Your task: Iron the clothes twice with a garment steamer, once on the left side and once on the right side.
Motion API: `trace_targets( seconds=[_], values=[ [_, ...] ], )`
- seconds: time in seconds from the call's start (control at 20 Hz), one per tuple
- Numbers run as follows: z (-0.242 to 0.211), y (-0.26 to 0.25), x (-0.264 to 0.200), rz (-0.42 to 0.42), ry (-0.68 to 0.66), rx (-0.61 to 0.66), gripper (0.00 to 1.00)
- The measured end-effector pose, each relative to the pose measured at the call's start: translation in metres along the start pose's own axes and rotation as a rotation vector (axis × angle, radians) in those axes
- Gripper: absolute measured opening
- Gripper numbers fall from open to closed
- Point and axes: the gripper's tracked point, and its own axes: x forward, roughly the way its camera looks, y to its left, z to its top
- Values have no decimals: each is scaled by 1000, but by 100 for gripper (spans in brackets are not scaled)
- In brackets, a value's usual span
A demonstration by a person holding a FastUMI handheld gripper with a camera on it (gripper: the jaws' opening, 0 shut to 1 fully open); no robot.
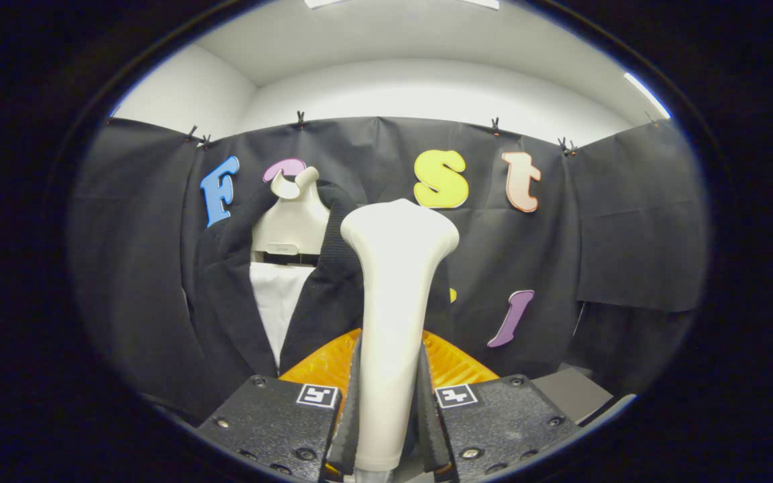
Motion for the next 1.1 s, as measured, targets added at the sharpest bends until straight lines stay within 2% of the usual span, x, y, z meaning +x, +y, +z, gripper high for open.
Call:
trace_targets(
  seconds=[0.35,1.1],
  values=[
    [-33,8,12,-1,59,-10,39],
    [-120,7,-5,12,178,6,39]
  ],
)
